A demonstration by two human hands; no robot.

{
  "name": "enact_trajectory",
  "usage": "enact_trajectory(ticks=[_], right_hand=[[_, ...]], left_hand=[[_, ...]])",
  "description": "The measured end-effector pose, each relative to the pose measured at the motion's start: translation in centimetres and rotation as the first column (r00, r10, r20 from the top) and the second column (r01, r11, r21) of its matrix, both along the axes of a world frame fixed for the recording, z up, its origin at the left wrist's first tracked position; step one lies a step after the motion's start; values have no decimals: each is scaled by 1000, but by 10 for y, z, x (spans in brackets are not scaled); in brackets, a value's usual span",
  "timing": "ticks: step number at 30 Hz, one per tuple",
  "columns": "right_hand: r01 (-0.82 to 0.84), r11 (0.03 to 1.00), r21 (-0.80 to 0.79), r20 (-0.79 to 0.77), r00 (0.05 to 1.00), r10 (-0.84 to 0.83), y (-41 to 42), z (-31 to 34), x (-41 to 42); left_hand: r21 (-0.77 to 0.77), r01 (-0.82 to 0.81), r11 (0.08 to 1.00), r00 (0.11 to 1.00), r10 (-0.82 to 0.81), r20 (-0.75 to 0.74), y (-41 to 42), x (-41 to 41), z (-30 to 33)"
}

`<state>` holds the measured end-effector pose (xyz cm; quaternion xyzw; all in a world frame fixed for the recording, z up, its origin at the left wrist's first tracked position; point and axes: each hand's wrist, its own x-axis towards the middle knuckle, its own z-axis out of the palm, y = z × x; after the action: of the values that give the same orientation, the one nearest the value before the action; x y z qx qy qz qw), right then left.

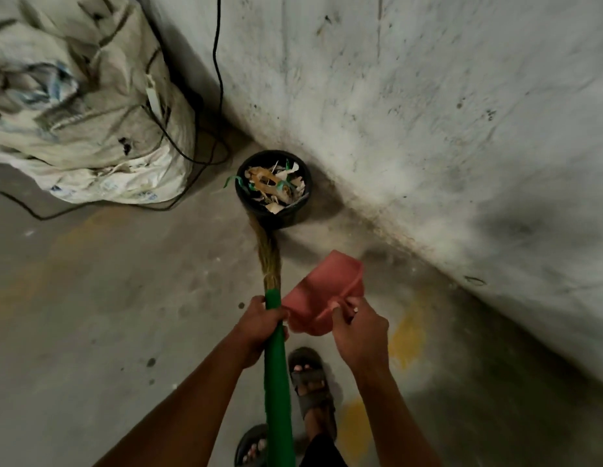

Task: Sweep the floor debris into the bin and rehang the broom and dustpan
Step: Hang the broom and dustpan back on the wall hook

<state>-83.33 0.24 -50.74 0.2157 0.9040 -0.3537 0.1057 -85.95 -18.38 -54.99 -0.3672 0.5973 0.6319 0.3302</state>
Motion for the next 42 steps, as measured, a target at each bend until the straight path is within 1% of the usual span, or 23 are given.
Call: enact_trajectory(ticks=[3, 6, 7, 9, 11, 12, 13, 15, 17, 18, 20, 22, 24, 26, 30, 32, 34, 37, 40, 42], right_hand=[[-56, 998, 4, -45, 997, 56, 6, 46, 8], [-181, 982, 51, -117, 976, 186, 17, 108, 12], [-224, 972, 68, -132, 964, 231, 20, 126, 13], [-314, 939, 141, -150, 931, 334, 27, 167, 13], [-423, 865, 271, -107, 880, 463, 34, 204, 12], [-449, 854, 263, -111, 866, 489, 36, 224, 12], [-454, 864, 219, -138, 862, 488, 39, 247, 13], [-460, 884, 78, -240, 852, 465, 42, 299, 21], [-446, 893, -64, -348, 848, 399, 47, 342, 29], [-441, 892, -99, -393, 841, 372, 50, 364, 34], [-431, 892, -136, -433, 836, 338, 57, 401, 46], [-418, 890, -180, -452, 839, 302, 64, 431, 58], [-406, 902, -144, -477, 827, 296, 70, 459, 72], [-344, 930, -128, -512, 826, 235, 78, 479, 83], [-240, 968, -71, -536, 828, 166, 95, 507, 100], [-206, 978, -39, -555, 818, 150, 105, 518, 108], [-162, 987, -19, -578, 807, 121, 118, 534, 113], [-110, 994, -3, -584, 807, 88, 140, 556, 122], [-49, 998, 37, -590, 805, 61, 170, 578, 135], [-2, 999, 49, -603, 797, 31, 190, 593, 145]], left_hand=[[21, 1, 1000, 999, 0, -40, 4, -3, 54], [64, 10, 998, 994, -3, -106, 12, -8, 124], [89, -7, 996, 992, 19, -128, 15, -10, 146], [142, -39, 989, 989, 58, -133, 23, -9, 195], [165, -27, 986, 989, 51, -142, 29, -6, 245], [186, -12, 982, 988, 41, -152, 32, -4, 266], [210, 17, 978, 984, 20, -177, 36, -2, 289], [291, 54, 955, 973, 15, -229, 46, 5, 340], [389, 96, 916, 961, 16, -276, 59, 12, 380], [409, 119, 905, 956, 6, -292, 66, 13, 400], [410, 128, 903, 953, 3, -304, 76, 16, 434], [364, 152, 919, 957, -44, -288, 87, 21, 461], [326, 255, 910, 942, -158, -296, 99, 29, 490], [288, 324, 901, 928, -243, -282, 110, 40, 517], [214, 385, 898, 898, -311, -311, 130, 50, 549], [237, 401, 885, 897, -326, -299, 139, 57, 571], [215, 436, 874, 877, -360, -318, 153, 59, 593], [196, 487, 851, 832, -384, -400, 173, 59, 632], [213, 541, 814, 775, -384, -501, 202, 69, 675], [177, 602, 778, 717, -430, -548, 222, 75, 705]])
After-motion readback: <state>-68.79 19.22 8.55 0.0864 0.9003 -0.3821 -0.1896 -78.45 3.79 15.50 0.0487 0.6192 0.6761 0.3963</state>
